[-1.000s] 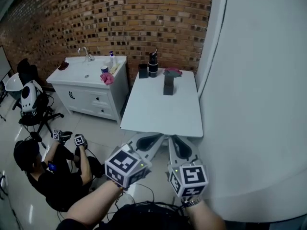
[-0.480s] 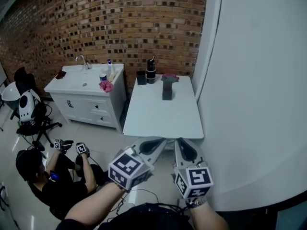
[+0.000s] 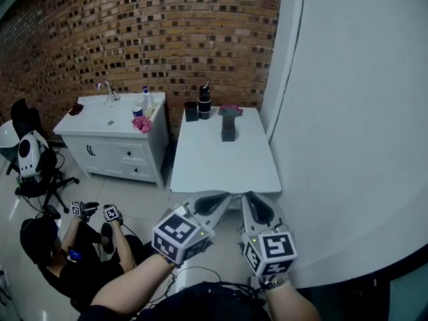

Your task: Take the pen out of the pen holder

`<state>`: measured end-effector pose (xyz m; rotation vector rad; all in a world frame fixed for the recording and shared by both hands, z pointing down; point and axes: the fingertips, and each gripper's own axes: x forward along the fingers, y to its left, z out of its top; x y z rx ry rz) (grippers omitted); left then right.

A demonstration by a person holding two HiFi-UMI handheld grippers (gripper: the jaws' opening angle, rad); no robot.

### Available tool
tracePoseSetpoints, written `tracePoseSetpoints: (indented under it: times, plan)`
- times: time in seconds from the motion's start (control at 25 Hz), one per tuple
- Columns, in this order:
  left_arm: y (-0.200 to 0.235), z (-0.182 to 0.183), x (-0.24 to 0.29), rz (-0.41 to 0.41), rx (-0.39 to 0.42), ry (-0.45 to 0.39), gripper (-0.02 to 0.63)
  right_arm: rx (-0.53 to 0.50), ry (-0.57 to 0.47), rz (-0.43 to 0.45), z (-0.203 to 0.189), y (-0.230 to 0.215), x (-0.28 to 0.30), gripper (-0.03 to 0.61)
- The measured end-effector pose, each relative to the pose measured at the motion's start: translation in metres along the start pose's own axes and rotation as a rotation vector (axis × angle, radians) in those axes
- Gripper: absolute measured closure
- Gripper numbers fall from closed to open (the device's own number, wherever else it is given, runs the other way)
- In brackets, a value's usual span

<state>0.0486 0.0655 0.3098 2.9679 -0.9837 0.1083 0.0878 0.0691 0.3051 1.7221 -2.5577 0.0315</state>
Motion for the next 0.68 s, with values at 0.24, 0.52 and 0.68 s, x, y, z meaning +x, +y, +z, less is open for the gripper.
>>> tracePoseSetpoints:
  times: [0.24,0.52,0.68]
  plan:
    - [0.0017,0.0028,-0.0065,0.006,-0.019,-0.001,0.611,-0.012,0.005,0.003,0.0027,0.0063,0.0026,0.523]
    - [0.0045,-0.0018,-0.0055,0.009,-0.009,-0.002,0.611,-0.015,-0.001,0.021,-0.0012,0.0066,0.0065,0.523]
    - [0.0034,-0.0055,-0.0044,0.01,-0.01,0.002,0.611,-0.013,0.006,0.012,-0.003,0.0052,0.0062,0.523]
